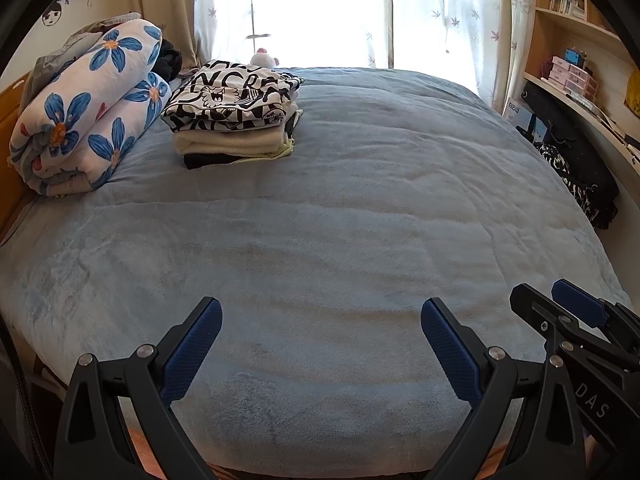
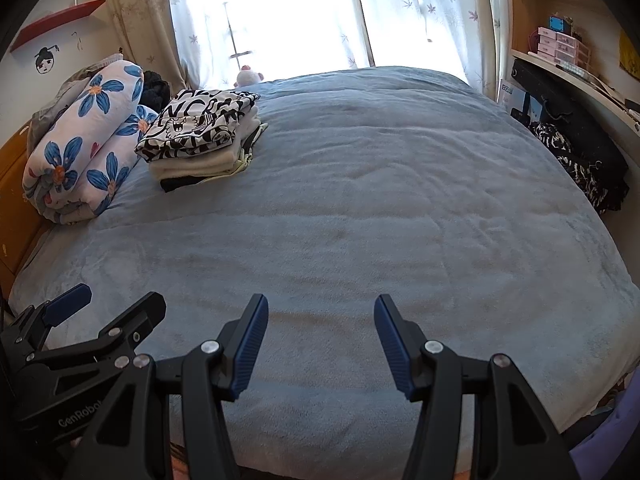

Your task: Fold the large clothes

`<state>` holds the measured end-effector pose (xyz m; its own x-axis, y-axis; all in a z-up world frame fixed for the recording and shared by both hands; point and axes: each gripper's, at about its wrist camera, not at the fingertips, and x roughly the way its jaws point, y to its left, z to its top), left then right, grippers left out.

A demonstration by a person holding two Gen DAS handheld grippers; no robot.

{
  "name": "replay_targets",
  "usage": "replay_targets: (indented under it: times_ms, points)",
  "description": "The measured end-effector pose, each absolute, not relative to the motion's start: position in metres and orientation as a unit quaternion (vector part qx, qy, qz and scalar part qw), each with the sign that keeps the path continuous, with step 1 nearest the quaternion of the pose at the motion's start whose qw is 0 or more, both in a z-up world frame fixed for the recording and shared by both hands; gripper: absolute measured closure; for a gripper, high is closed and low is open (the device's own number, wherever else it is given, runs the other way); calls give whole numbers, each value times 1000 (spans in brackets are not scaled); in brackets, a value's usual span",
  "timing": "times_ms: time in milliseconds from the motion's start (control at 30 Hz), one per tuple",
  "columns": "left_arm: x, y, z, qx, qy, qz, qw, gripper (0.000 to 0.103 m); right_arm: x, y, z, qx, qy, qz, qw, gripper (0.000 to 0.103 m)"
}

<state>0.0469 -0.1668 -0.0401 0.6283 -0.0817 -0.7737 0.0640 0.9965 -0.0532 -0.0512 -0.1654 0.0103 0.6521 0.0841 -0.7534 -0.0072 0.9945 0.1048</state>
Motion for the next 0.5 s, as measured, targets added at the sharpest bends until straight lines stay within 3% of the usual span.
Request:
replay_targets:
  times_ms: [500]
  points:
    - [49,-166,-43,-17,438,-37,898,4,-51,-167,7,43,421,26,906,47]
